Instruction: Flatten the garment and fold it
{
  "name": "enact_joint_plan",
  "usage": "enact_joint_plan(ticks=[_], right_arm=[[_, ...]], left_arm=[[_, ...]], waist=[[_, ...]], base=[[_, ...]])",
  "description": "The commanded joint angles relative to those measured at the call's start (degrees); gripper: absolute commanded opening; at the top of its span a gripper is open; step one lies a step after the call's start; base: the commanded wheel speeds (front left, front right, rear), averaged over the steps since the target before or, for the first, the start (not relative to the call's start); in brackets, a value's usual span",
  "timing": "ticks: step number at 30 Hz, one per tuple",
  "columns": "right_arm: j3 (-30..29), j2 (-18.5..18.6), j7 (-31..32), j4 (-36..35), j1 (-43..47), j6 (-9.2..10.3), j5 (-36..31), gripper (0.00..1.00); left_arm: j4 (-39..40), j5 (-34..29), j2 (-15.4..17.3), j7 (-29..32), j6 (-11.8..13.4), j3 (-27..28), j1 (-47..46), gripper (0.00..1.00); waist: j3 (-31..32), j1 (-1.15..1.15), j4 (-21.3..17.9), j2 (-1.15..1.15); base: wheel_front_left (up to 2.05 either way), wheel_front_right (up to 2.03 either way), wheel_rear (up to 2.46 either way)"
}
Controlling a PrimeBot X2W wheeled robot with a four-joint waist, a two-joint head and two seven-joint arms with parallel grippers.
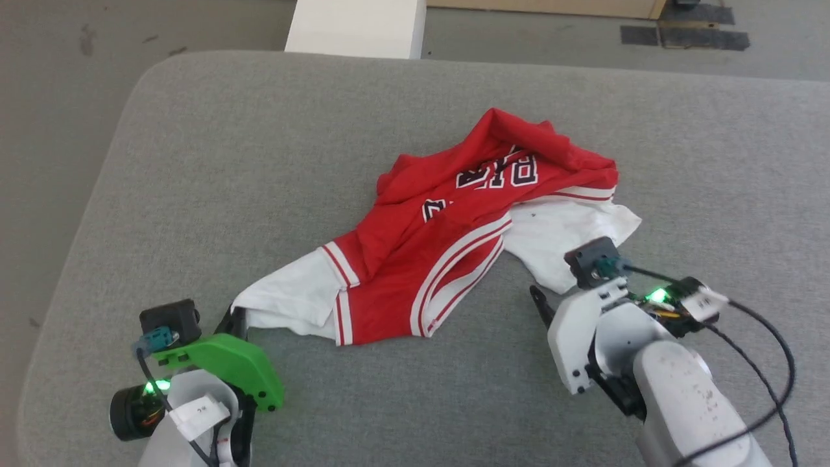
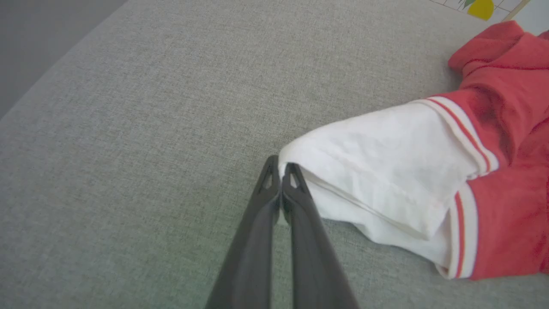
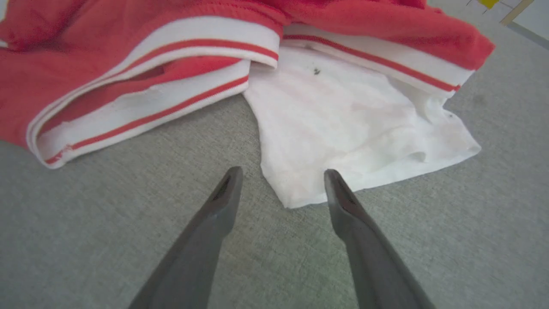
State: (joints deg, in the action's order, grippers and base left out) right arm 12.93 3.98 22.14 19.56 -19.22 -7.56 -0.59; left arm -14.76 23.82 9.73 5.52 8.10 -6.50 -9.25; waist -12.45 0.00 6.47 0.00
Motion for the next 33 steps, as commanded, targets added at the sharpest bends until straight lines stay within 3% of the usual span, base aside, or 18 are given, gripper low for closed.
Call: enact_joint_plan(ticks=[1, 6, 8, 10, 16, 27, 33], right_arm=[[0.5, 0.3, 1.4, 1.7, -2.1, 0.08, -0.6, 1.0], [1.9, 1.0, 9.0, 7.5, -5.2, 0.08, 0.0, 1.0], [1.8, 1.3, 11.4, 8.4, -5.7, 0.08, 0.6, 0.43], [1.5, 1.6, 12.8, 8.5, -5.8, 0.08, 0.9, 0.0], [-2.7, 2.0, 11.0, 4.1, -2.3, 0.08, 2.0, 0.0], [-25.2, -0.8, 2.4, -20.2, 13.7, 0.08, 4.9, 0.0], [-32.6, -1.1, 2.4, -25.9, 19.0, 0.08, 8.6, 0.0]], left_arm=[[-0.6, 0.6, -0.3, -0.5, -0.4, -0.2, -1.2, 0.0], [-2.1, 0.7, -0.9, -1.4, -0.8, -0.9, -2.4, 0.0], [-2.5, 0.8, -1.1, -1.7, -0.9, -1.1, -2.6, 0.0], [-2.9, 1.0, -1.2, -2.0, -1.0, -1.1, -2.6, 0.0], [-3.8, 1.6, -1.3, -2.8, -1.2, -1.2, -1.7, 0.0], [-0.8, 2.7, -0.4, -3.8, -1.2, -0.4, 1.6, 0.0], [2.4, 3.1, 0.0, -2.2, -1.4, -1.2, 3.6, 0.0]], waist=[[-1.3, 0.0, 1.3, 0.0], [-2.1, 0.0, 2.5, 0.0], [-2.2, 0.0, 2.7, 0.0], [-2.1, 0.0, 2.8, 0.0], [0.2, 0.0, 1.9, 0.0], [5.0, 0.0, -2.8, 0.0], [6.3, 0.0, -5.5, 0.0]], base=[[0.0, 0.0, 0.0], [0.0, 0.0, 0.0], [0.0, 0.0, 0.0], [0.0, 0.0, 0.0], [0.0, 0.0, 0.0], [0.0, 0.0, 0.0], [0.0, 0.0, 0.0]])
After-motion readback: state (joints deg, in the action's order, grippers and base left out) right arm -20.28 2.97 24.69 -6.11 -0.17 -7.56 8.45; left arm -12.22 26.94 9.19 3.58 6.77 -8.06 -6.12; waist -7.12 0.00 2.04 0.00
